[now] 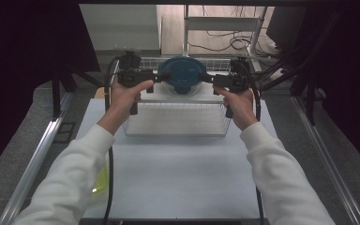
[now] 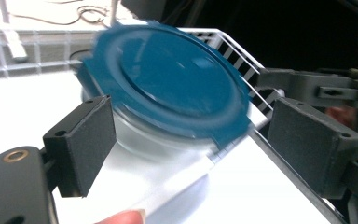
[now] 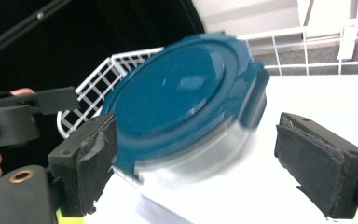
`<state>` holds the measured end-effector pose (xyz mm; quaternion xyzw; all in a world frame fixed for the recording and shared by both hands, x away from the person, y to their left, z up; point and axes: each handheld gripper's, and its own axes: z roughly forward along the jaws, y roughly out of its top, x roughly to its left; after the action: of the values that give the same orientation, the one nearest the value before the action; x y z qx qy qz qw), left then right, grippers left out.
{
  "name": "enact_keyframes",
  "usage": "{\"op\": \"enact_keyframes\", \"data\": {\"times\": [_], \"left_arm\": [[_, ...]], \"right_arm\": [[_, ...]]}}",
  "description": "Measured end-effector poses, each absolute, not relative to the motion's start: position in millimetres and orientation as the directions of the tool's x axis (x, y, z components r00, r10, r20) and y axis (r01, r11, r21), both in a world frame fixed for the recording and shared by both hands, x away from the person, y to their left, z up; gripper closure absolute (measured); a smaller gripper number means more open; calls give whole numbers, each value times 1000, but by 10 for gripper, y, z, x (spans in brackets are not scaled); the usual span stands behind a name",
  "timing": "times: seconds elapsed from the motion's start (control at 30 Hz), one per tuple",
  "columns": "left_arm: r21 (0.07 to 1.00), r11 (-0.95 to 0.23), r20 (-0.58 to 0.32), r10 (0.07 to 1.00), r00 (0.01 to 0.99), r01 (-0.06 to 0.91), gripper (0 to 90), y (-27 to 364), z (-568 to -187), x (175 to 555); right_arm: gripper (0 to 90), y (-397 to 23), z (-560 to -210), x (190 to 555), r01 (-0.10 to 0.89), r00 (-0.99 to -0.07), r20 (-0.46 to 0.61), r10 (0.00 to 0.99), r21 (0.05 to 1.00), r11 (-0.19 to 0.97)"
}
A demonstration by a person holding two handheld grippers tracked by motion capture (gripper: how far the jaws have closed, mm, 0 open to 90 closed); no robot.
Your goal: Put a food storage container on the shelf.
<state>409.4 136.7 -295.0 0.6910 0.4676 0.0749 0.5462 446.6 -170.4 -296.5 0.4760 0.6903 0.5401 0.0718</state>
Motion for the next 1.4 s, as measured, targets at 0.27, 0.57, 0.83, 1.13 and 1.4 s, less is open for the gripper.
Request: {"op": "enact_keyframes", "data": {"times": [0.27,0.57,0.83,1.13,1.4], "left_arm": [[845,-72,-326,716,617,530,213,1289,-3366,3569],[813,-187,-300,677,672,552,234,1174,-3872,3074],[797,-196,-315,672,670,571,261,1112,-4157,2823],[750,-235,-317,693,647,619,270,1056,-4467,2588],[712,-290,-248,748,616,639,272,1096,-4698,2428]], "right_arm": [[169,-1857,-3185,4001,512,-624,290,726,853,100],[213,-2058,-3616,3532,500,-639,238,731,851,159],[223,-2141,-3922,3274,523,-655,235,718,827,206],[236,-2227,-4266,3028,549,-670,237,704,796,255],[245,-2248,-4485,2825,566,-668,223,710,772,289]]}}
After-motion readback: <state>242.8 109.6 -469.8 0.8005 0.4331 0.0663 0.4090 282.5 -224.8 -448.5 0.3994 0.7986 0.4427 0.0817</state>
